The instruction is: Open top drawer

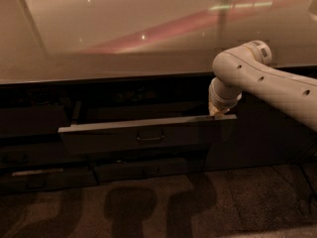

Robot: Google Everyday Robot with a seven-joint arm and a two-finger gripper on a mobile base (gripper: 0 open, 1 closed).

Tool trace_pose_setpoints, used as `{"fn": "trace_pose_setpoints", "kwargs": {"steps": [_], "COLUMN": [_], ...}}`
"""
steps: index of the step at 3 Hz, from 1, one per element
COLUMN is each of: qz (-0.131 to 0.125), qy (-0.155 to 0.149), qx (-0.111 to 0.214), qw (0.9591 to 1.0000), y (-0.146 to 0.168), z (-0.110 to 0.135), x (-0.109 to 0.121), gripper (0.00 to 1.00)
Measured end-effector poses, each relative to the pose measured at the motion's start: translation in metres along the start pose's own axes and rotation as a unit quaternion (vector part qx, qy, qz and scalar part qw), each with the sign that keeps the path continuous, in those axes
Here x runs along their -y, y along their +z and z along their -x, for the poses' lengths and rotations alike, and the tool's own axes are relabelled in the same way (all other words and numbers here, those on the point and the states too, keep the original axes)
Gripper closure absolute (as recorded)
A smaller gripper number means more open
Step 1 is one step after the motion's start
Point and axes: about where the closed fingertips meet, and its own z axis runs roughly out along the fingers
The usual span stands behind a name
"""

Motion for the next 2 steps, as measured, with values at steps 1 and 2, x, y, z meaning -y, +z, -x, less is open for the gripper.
{"fn": "trace_pose_setpoints", "kwargs": {"steps": [1, 2], "qz": [-0.008, -0.031], "qy": [0.000, 0.021], "qx": [0.038, 0.135], "qw": [0.9993, 0.9902], "y": [0.000, -0.001], "z": [-0.005, -0.021], "x": [-0.003, -0.011], "gripper": [1.00, 1.00]}}
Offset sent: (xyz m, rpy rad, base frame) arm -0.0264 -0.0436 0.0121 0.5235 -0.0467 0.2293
